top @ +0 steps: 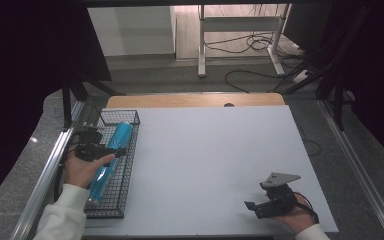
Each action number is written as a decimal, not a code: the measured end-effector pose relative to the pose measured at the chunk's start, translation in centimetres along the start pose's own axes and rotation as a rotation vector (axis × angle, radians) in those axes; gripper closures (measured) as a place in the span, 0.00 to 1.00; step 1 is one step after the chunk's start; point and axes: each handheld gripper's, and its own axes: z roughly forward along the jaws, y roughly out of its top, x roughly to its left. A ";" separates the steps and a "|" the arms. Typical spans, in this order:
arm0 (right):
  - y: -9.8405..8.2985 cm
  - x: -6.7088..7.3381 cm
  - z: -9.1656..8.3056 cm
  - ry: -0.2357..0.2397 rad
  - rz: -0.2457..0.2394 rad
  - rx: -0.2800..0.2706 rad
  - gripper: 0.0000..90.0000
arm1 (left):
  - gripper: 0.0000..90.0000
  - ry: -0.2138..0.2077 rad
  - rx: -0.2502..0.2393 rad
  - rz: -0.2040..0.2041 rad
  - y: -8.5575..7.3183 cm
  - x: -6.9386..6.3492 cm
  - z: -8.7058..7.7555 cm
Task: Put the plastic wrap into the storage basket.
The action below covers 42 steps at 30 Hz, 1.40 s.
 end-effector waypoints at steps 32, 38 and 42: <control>0.0 -0.1 -0.9 -0.035 -0.011 -0.074 0.15 | 0.18 -0.233 -0.030 0.421 -7.3 -12.8 2.0; 0.1 0.0 -1.2 -0.051 -0.011 -0.111 0.15 | 0.18 -0.234 -0.034 0.426 -7.4 -12.8 1.9; 0.1 0.1 -1.5 -0.044 -0.016 -0.128 0.15 | 0.18 -0.236 -0.034 0.412 -7.6 -12.4 1.9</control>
